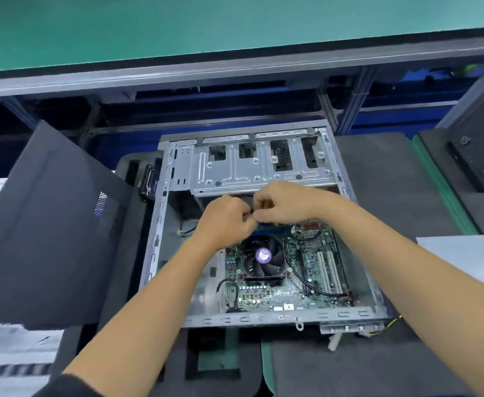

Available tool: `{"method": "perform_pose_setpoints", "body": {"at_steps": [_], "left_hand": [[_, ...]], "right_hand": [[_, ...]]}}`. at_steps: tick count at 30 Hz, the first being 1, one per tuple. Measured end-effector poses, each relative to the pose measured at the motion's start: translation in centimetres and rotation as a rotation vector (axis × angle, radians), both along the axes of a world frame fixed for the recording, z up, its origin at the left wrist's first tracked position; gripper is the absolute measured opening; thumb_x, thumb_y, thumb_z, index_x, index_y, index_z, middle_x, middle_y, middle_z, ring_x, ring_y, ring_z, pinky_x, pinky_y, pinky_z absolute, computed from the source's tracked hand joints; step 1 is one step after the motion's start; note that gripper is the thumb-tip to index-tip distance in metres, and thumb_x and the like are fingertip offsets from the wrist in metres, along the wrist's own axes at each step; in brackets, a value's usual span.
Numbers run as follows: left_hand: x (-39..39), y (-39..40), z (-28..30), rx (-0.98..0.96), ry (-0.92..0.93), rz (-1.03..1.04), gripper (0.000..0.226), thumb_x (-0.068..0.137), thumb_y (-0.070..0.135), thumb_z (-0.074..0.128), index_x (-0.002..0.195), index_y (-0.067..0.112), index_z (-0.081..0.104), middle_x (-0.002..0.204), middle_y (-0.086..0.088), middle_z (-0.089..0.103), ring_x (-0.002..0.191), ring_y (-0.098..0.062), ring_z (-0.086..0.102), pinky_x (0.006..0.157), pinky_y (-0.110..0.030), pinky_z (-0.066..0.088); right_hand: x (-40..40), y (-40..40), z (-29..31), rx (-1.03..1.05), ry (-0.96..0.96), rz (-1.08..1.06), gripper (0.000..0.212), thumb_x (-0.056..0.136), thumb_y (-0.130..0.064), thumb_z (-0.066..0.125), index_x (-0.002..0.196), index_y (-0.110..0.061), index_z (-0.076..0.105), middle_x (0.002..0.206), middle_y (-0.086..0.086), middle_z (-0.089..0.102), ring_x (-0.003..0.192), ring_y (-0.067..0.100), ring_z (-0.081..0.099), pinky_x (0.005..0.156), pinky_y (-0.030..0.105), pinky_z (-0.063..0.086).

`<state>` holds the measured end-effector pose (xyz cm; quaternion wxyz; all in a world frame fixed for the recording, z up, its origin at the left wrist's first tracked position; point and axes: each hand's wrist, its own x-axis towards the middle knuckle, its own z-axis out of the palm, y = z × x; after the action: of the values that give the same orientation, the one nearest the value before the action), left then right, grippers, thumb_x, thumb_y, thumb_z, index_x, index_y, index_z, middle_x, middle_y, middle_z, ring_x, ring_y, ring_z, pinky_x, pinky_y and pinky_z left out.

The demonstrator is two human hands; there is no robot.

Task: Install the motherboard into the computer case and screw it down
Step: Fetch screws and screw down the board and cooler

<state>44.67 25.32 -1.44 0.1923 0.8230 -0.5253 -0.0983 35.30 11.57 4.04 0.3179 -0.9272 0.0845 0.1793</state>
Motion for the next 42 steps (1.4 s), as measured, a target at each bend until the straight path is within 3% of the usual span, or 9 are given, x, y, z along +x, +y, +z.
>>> {"method": "perform_pose_setpoints", "body": {"at_steps": [2,6,11,17,21,25,29,35,42], "left_hand": [[0.8,0.5,-1.1,0.182,0.026,0.016,0.040,0.075,0.029,0.053,0.044,0.014,0.034,0.042,-0.002,0.034,0.045,-0.024,0.036,0.043,-0.028,0.019],[1.9,1.8,-2.4,0.462,0.174,0.086,0.036,0.080,0.027,0.057,0.051,0.012,0.042,0.050,-0.002,0.043,0.045,-0.019,0.040,0.043,-0.027,0.027],[2.0,1.9,-1.6,0.171,0.240,0.188,0.041,0.072,0.028,0.053,0.042,0.017,0.027,0.033,0.004,0.023,0.037,-0.013,0.022,0.042,-0.024,0.017],[1.2,2.7,-1.6,1.092,0.690,-0.073,0.039,0.088,0.021,0.043,0.064,0.005,0.068,0.050,-0.007,0.061,0.046,-0.020,0.057,0.045,-0.019,0.042],[1.9,3.3,-2.3,1.073,0.533,-0.108,0.024,0.083,0.005,0.051,0.091,0.003,0.074,0.077,-0.006,0.067,0.064,-0.019,0.055,0.060,-0.028,0.045],[0.3,3.0,-2.7,1.214,0.256,-0.230,0.024,0.079,0.024,0.071,0.089,0.003,0.064,0.069,0.000,0.055,0.069,-0.023,0.059,0.057,-0.027,0.041],[-0.1,2.6,-3.5,1.325,0.436,-0.181,0.026,0.078,0.025,0.077,0.079,0.005,0.061,0.062,-0.002,0.060,0.051,-0.015,0.057,0.053,-0.024,0.050],[-0.2,2.6,-3.5,1.258,0.657,-0.133,0.029,0.076,0.021,0.080,0.087,-0.001,0.065,0.073,-0.011,0.066,0.063,-0.021,0.062,0.078,-0.032,0.056],[0.0,2.4,-3.2,1.259,0.663,-0.122,0.026,0.085,0.011,0.070,0.094,-0.013,0.064,0.063,-0.007,0.064,0.051,-0.014,0.058,0.052,-0.019,0.050]], "right_hand": [[0.4,0.4,-1.0,-0.017,0.030,0.036,0.014,0.091,-0.027,0.059,0.100,-0.016,0.061,0.094,0.000,0.063,0.086,0.020,0.060,0.075,0.034,0.050],[0.9,1.2,-3.2,-0.058,0.113,0.131,0.033,0.085,-0.031,0.067,0.112,-0.016,0.055,0.101,-0.001,0.057,0.084,0.017,0.054,0.072,0.031,0.044],[0.9,1.6,-5.0,-0.020,0.224,0.190,0.075,0.076,-0.043,0.076,0.137,-0.017,0.040,0.135,0.002,0.052,0.116,0.021,0.052,0.097,0.032,0.043],[1.0,1.6,-6.3,0.010,0.285,0.172,0.089,0.068,-0.041,0.084,0.138,-0.017,0.035,0.140,0.003,0.046,0.113,0.021,0.049,0.085,0.025,0.036],[1.2,1.4,-6.3,0.012,0.317,0.182,0.084,0.071,-0.042,0.081,0.138,-0.017,0.037,0.140,0.003,0.045,0.113,0.021,0.048,0.086,0.029,0.038],[1.2,1.3,-6.3,0.016,0.327,0.183,0.085,0.073,-0.044,0.079,0.141,-0.017,0.035,0.143,0.003,0.043,0.117,0.022,0.047,0.088,0.029,0.038],[1.3,1.3,-6.4,0.012,0.321,0.191,0.085,0.073,-0.044,0.079,0.141,-0.017,0.035,0.143,0.003,0.044,0.116,0.021,0.048,0.086,0.028,0.038],[1.3,1.2,-6.1,0.012,0.314,0.200,0.081,0.073,-0.043,0.080,0.138,-0.017,0.039,0.138,0.003,0.048,0.104,0.018,0.048,0.083,0.029,0.040],[1.2,1.2,-5.9,0.030,0.321,0.199,0.082,0.074,-0.043,0.079,0.139,-0.017,0.038,0.138,0.003,0.047,0.102,0.016,0.046,0.082,0.028,0.039]]}}
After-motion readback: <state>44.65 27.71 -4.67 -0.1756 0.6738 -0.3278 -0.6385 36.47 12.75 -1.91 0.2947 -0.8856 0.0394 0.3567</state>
